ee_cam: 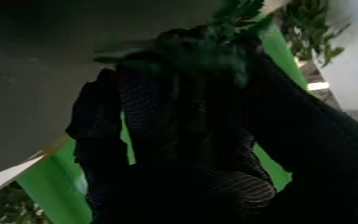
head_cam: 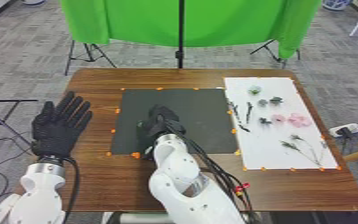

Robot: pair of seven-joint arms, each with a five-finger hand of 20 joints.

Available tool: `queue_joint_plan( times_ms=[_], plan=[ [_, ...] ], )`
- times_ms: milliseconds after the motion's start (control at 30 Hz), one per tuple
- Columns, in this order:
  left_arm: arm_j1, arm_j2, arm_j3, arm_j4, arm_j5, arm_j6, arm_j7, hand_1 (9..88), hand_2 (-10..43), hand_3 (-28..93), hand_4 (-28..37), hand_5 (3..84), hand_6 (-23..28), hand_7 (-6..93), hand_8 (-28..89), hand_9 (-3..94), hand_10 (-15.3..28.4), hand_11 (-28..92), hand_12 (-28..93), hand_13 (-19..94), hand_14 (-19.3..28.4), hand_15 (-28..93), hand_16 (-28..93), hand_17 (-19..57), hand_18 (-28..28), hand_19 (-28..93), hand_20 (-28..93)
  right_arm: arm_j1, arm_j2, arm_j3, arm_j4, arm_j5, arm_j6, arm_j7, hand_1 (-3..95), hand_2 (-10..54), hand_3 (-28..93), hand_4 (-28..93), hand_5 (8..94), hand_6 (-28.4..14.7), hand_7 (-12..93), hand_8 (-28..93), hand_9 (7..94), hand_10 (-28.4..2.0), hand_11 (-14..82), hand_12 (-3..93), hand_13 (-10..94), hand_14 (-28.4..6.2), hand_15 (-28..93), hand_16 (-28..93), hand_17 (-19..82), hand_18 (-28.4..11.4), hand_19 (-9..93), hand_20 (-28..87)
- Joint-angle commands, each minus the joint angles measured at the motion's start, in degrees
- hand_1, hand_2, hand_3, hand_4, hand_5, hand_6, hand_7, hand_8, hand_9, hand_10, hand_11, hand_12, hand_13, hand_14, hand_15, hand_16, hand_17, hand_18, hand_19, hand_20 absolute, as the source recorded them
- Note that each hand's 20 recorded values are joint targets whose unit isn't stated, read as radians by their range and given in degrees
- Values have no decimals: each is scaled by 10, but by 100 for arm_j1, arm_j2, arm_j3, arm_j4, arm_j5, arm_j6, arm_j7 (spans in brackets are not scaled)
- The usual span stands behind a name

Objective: Arrange flowers

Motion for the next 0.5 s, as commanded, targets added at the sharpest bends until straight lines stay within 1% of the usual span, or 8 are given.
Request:
queue_joint_plan(
  times_ms=[33,100,133,233,367,433,467,500],
  plan=[
    [109,-46,-6,5,-49,7,55,259,195,717,-283,447,86,70,-87,375,129,153,59,266,137,242,-65,-76,121,315,95,-18,-22,17,-51,50,-254,7,401,-95,872,-283,545,-71,608,-7,631,-207,549,271,657,-145,754,231,323,-284,901,349],
    [105,-54,2,4,-37,8,52,259,195,718,-283,447,86,69,-87,375,129,153,60,266,138,242,-65,-77,122,317,94,-16,-6,16,-59,61,-251,28,381,-95,879,-283,540,-87,608,-220,609,-214,556,263,649,-148,758,226,323,-284,900,354],
    [113,-57,-1,1,-41,-3,44,259,195,718,-283,447,86,69,-87,375,130,153,60,266,139,243,-65,-78,123,318,94,-23,-2,19,-64,69,-248,43,375,-95,878,-283,530,-91,602,-236,599,-217,556,262,645,-151,760,226,323,-284,900,355],
    [184,-109,-22,-29,-53,-25,103,257,195,719,-283,447,87,70,-86,375,130,154,61,265,140,244,-64,-80,124,322,94,-25,112,9,-160,139,-203,16,353,-95,873,-283,477,-109,567,-241,544,-237,552,255,620,-165,773,226,324,-284,906,359],
    [442,-230,-200,-117,-76,-96,359,259,196,718,-283,447,88,69,-86,375,130,155,61,265,141,245,-64,-80,125,323,92,19,562,-76,-525,258,-300,-103,323,-95,840,-283,433,-125,502,-216,494,-256,541,224,590,-185,787,208,331,-284,923,375],
    [613,-254,-319,-178,-70,-91,434,258,196,719,-283,448,87,70,-86,375,130,155,61,264,142,245,-64,-80,125,324,91,14,792,-79,-764,425,-654,-76,314,-95,842,-280,456,-123,468,-198,503,-258,533,220,593,-189,788,202,335,-284,929,387],
    [686,-302,-375,-206,-72,-56,434,257,195,719,-283,448,87,70,-86,375,130,155,61,264,142,245,-64,-80,125,323,91,-20,899,-73,-912,521,-915,-37,315,-95,840,-276,484,-119,436,-186,513,-258,526,219,596,-191,787,202,335,-284,931,390],
    [746,-318,-403,-229,-108,-50,502,257,195,720,-283,448,87,70,-86,375,130,155,61,264,143,245,-64,-80,125,323,91,-45,1006,-77,-1013,500,-1026,-106,319,-95,836,-265,533,-110,382,-164,535,-254,509,219,600,-194,785,204,335,-284,932,389]
  ],
)
